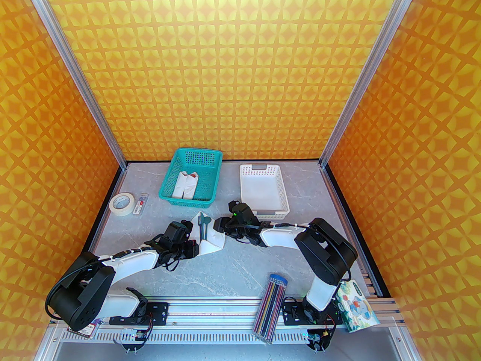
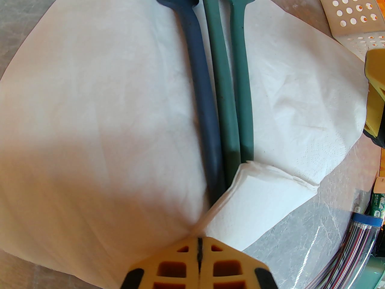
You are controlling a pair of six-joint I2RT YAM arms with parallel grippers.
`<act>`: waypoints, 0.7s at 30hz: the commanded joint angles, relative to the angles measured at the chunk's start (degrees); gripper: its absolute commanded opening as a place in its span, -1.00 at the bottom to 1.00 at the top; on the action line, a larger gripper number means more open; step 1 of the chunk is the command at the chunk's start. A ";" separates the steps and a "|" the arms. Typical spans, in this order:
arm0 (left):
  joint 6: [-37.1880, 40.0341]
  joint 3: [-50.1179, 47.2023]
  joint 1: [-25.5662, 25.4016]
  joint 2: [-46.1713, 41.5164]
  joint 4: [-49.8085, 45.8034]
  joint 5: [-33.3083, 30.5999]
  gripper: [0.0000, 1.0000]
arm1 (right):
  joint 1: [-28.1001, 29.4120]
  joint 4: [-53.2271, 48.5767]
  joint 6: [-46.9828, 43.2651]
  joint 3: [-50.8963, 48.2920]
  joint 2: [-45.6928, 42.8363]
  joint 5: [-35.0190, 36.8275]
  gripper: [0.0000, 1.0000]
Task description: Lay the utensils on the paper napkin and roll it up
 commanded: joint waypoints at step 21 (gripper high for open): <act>0.86 -0.22 -0.31 1.09 -5.15 -2.50 -1.00 | -0.29 -3.20 -1.58 2.49 -2.96 -1.01 -0.27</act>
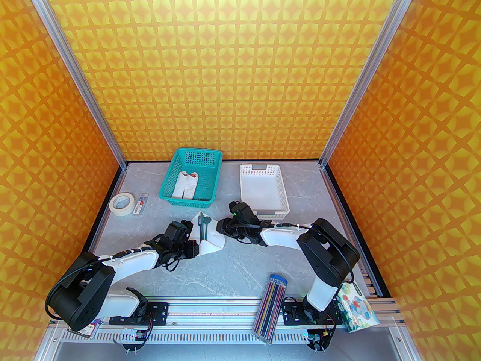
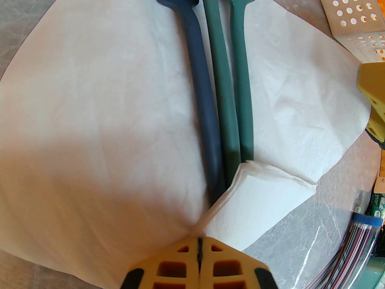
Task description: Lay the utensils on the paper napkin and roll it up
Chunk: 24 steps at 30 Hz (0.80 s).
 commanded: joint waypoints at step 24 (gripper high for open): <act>1.03 0.30 -0.28 2.18 -4.90 -2.52 -1.00 | -0.11 -3.95 -0.62 3.72 -1.74 -0.98 -1.00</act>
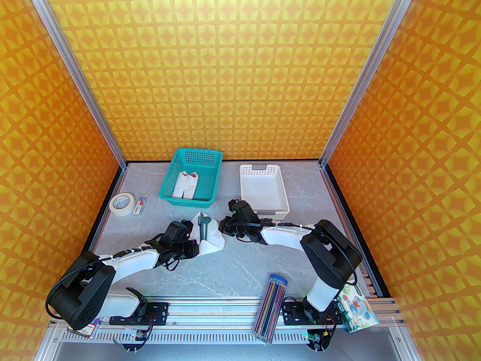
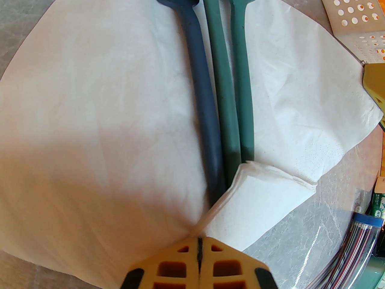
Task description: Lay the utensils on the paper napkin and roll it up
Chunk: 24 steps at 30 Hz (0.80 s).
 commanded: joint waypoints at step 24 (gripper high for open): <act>0.42 0.63 -0.24 2.76 -4.46 -2.87 -1.00 | 6.52 9.93 9.90 5.43 7.22 -2.26 -1.00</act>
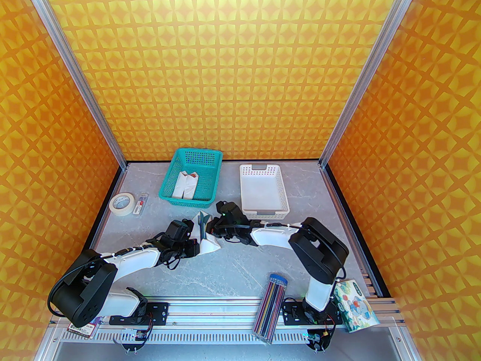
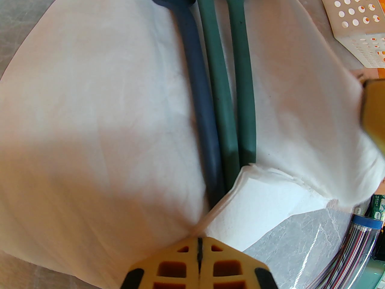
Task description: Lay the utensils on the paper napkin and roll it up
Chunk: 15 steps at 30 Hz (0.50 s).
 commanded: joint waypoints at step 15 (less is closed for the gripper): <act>0.60 -0.14 -0.29 1.77 -4.40 -2.85 -1.00 | 1.92 7.13 5.51 1.18 3.56 2.76 -1.00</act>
